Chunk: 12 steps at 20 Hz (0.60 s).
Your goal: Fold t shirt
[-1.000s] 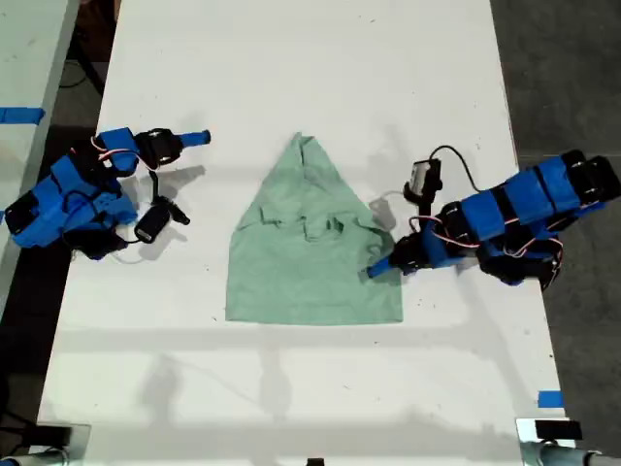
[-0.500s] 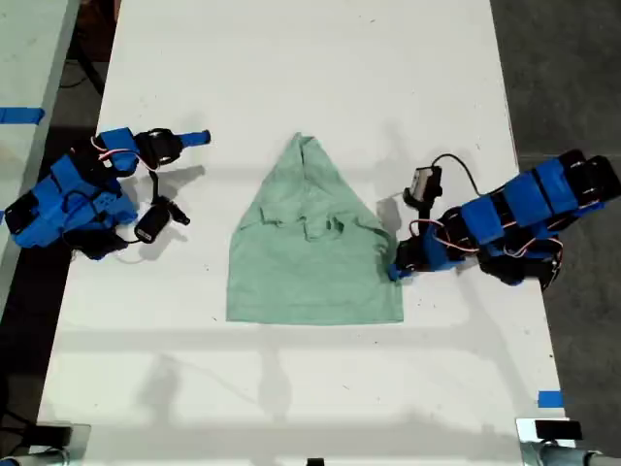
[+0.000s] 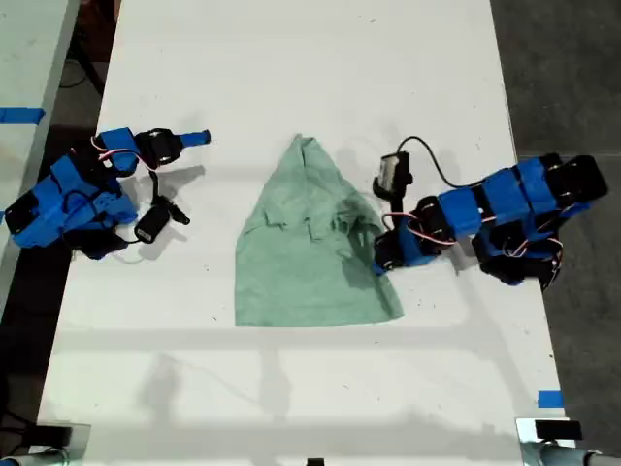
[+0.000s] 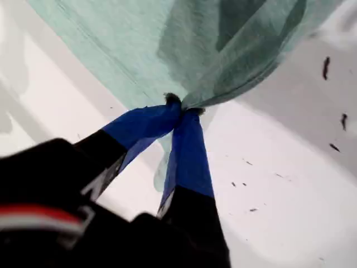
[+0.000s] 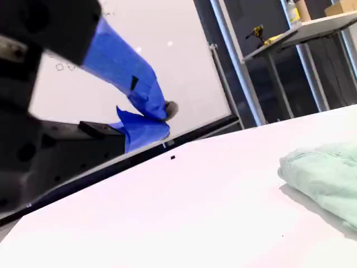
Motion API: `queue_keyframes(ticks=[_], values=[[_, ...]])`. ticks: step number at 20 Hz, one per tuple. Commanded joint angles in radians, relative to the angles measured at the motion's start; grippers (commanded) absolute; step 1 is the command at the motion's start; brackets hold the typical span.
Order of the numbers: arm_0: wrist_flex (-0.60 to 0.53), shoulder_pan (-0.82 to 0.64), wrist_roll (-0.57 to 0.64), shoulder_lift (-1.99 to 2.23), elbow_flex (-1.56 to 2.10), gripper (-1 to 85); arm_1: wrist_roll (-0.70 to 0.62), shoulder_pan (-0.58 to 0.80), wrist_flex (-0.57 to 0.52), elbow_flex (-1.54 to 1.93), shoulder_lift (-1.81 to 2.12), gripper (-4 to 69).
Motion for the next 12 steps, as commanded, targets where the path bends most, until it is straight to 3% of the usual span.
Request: queue_keyframes(ticks=[1, 5, 12], values=[[0.003, -0.006, -0.014, 0.011, 0.040, -0.3, -0.081, -0.028, 0.063, -0.379, -0.201, -0.4], [0.003, -0.006, -0.014, 0.011, 0.040, -0.3, -0.163, -0.021, 0.156, -0.784, -0.488, -0.4], [0.002, -0.006, -0.011, 0.011, 0.040, -0.3, -0.235, 0.046, 0.066, -0.815, -0.522, -0.5]])
